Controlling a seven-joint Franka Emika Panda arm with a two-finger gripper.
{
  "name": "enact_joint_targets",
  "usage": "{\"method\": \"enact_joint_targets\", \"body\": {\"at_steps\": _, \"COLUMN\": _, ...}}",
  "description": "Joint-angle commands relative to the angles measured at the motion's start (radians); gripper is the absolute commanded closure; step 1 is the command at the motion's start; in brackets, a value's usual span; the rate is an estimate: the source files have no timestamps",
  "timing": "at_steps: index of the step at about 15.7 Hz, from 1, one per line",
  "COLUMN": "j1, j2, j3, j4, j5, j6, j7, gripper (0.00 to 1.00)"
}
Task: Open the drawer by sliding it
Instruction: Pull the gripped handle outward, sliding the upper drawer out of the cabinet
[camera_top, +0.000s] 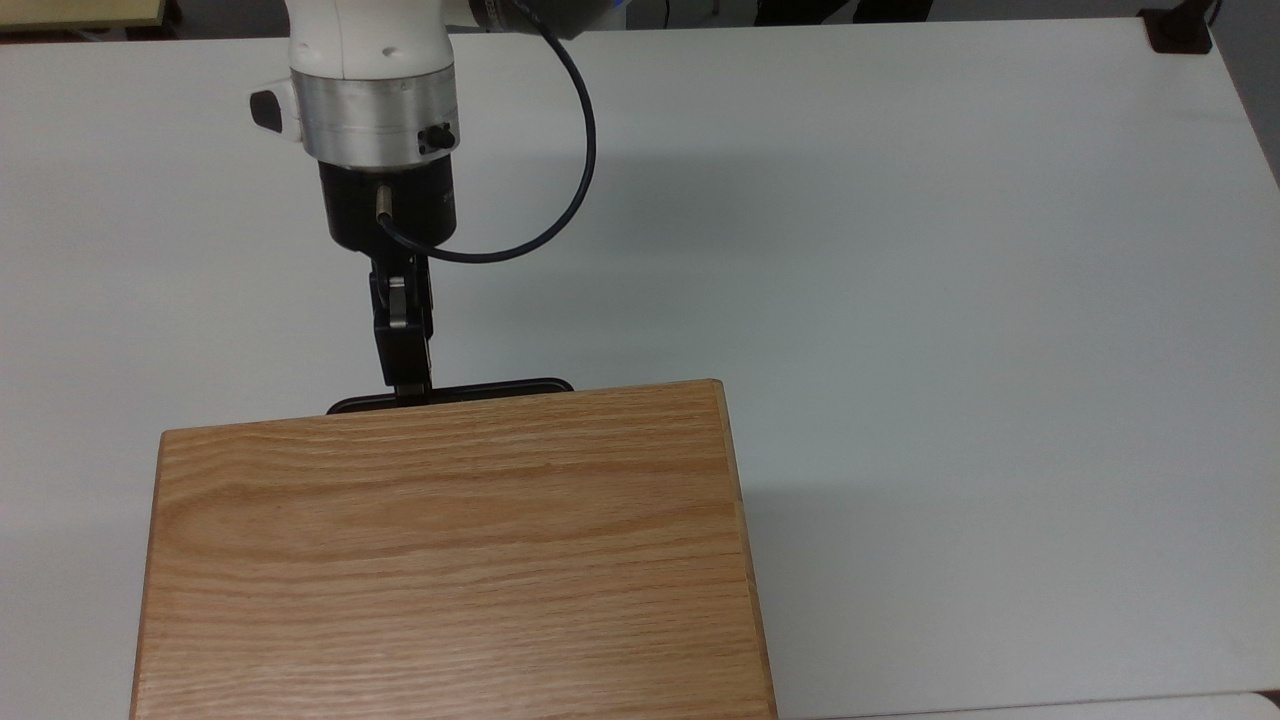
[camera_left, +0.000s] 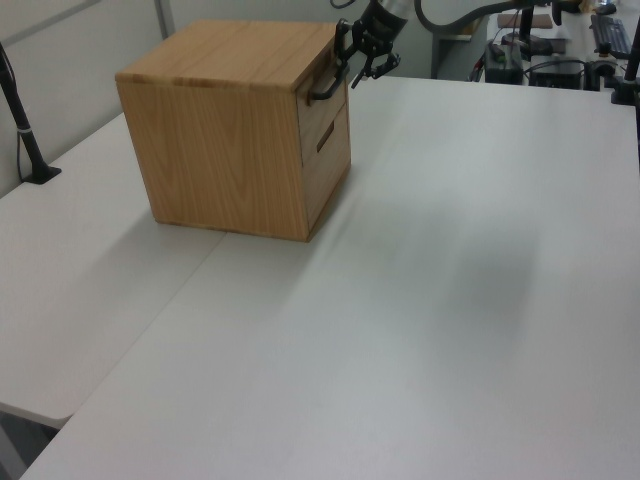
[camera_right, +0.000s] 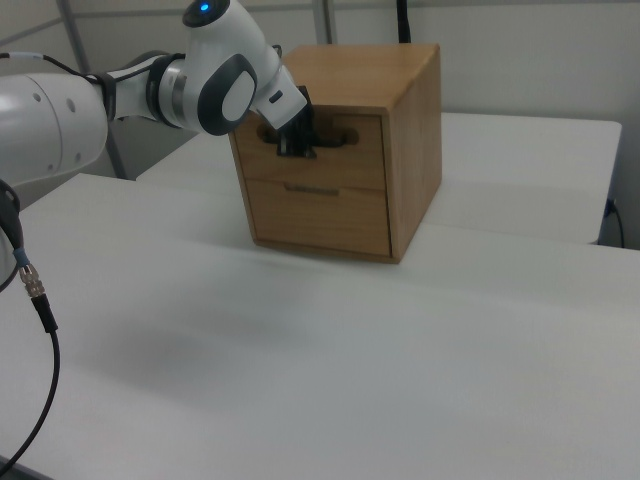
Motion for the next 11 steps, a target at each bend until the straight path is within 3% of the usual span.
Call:
{"method": "enact_joint_targets", "body": {"at_steps": 1, "j1": 0.018, "j2": 0.011, "j3": -0.004, "j4": 0.006, "j5": -0.037, "j6": 0.003, "j7": 0.015, "gripper": 0.9}}
{"method": "enact_joint_targets", "body": {"at_steps": 2, "j1": 0.017, "j2": 0.009, "j3": -0.004, "j4": 0.006, "j5": -0.042, "j6": 0.0, "j7": 0.011, "gripper": 0.95}}
{"method": "enact_joint_targets", "body": {"at_steps": 11, "j1": 0.018, "j2": -0.076, "j3": 0.0, "j4": -0.047, "j5": -0.039, "j6": -0.129, "j7": -0.122, "gripper": 0.95}}
